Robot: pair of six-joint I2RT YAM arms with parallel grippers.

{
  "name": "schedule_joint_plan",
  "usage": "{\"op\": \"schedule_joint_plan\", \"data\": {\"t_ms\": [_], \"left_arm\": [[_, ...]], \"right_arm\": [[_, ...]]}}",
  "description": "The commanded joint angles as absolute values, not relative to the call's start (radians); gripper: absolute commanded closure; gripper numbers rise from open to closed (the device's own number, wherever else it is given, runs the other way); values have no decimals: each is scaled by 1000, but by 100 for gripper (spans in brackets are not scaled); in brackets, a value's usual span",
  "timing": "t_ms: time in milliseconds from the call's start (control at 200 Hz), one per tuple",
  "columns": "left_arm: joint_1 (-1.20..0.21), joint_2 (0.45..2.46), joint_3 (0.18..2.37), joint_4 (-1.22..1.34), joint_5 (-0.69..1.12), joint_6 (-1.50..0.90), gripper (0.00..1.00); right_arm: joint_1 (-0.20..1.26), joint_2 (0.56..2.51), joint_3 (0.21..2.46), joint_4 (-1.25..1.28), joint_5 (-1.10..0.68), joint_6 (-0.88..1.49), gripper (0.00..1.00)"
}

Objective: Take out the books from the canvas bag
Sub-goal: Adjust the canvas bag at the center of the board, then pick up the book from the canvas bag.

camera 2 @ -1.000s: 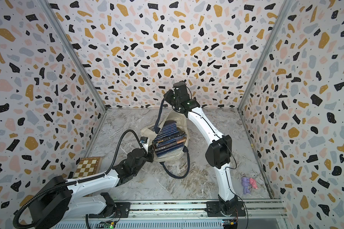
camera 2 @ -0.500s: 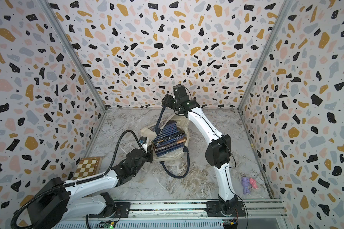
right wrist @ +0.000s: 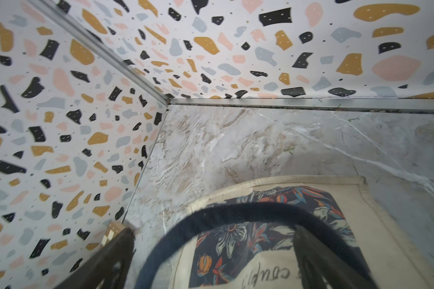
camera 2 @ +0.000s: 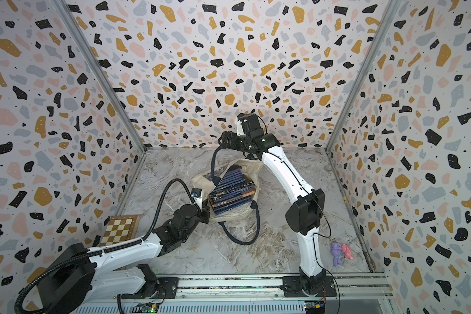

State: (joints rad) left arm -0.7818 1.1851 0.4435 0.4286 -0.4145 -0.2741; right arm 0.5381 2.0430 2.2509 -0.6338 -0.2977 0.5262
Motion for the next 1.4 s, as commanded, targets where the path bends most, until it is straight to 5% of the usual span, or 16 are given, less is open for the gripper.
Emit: {"op": "schedule_joint_plan", "data": {"t_ms": [0, 165, 285, 461, 656, 866, 966, 1392], "left_arm": [[-792, 1172, 465, 447, -432, -276, 100], [-792, 1159, 465, 441, -436, -278, 100], [-792, 1152, 460, 439, -434, -282, 100], [-791, 1156, 442, 476, -449, -288, 100], [-790, 1178, 412, 570, -426, -286, 100], [-790, 1187, 376, 636, -415, -295, 100], [-791, 1192, 345, 699, -431, -292, 100], [-791, 1207, 334, 719, -423, -304, 100]], "right_arm": [[550, 1957, 2278, -681, -453, 452, 0], [585, 1860, 2176, -695, -450, 417, 0], [674, 1628, 1833, -503, -267, 416, 0], [687, 1339, 1325, -212, -276, 568, 5], [771, 1204, 1012, -83, -183, 701, 14], [788, 1223, 831, 99, -192, 861, 24], [788, 1265, 824, 137, -168, 893, 37], [733, 1447, 785, 260, -162, 1044, 51]]}}
